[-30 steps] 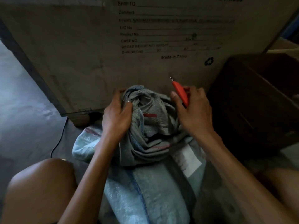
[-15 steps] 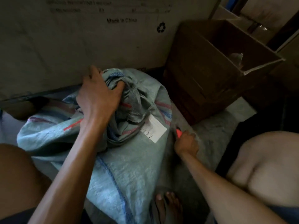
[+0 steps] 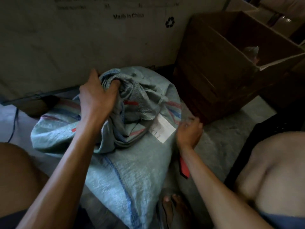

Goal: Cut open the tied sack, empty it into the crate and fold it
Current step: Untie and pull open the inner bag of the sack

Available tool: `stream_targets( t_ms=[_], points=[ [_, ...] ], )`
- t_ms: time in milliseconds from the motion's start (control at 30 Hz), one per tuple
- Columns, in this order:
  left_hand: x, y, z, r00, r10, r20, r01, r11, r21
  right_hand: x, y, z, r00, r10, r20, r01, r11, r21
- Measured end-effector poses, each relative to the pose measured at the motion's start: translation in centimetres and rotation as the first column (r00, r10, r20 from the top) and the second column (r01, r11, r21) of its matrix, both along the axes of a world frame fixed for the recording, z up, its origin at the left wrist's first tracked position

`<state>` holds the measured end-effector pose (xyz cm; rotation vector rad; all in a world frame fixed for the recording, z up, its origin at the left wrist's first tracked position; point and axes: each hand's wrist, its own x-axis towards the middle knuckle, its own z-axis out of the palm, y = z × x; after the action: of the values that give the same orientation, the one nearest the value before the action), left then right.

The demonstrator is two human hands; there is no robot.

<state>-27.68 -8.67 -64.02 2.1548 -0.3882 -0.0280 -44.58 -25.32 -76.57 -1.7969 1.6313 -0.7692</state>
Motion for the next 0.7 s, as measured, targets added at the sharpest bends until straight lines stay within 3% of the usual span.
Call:
stream_targets(
  t_ms=[67,133,200,300,400,500,600,700],
  points=[
    [0.5,0.1,0.4,0.997,0.039,-0.071,-0.045,0.995,-0.085,2.7,0.1,4.2,0.951,0.182,0.249,-0.147,0.977,-0.153],
    [0.9,0.3,0.9,0.985,0.061,-0.16,-0.088,0.982,-0.164,5.1,0.8,8.7,0.835,0.433,0.34,-0.365,0.898,-0.247],
    [1.4,0.6,1.2,0.973,0.063,-0.222,-0.121,0.959,-0.257,7.1,1.4,12.4,0.693,0.676,0.252,-0.623,0.737,-0.264],
    [2.3,1.6,1.9,0.955,0.062,-0.29,-0.183,0.893,-0.411,9.4,1.7,16.2,0.474,0.877,-0.077,-0.875,0.46,-0.153],
    [2.5,2.6,3.0,0.941,0.005,-0.338,-0.18,0.853,-0.49,10.9,1.2,18.9,0.36,0.858,-0.367,-0.927,0.284,-0.246],
    [2.2,3.2,3.6,0.925,-0.096,-0.367,-0.125,0.836,-0.534,12.5,0.5,22.8,0.294,0.717,-0.633,-0.948,0.131,-0.291],
    [2.4,4.3,3.7,0.923,-0.132,-0.362,-0.09,0.84,-0.535,14.3,-0.9,26.4,0.291,0.61,-0.737,-0.943,0.052,-0.33],
    [2.5,5.2,4.2,0.886,-0.293,-0.36,0.03,0.81,-0.586,16.1,-1.9,28.0,0.321,0.524,-0.788,-0.92,-0.024,-0.391]
  ],
)
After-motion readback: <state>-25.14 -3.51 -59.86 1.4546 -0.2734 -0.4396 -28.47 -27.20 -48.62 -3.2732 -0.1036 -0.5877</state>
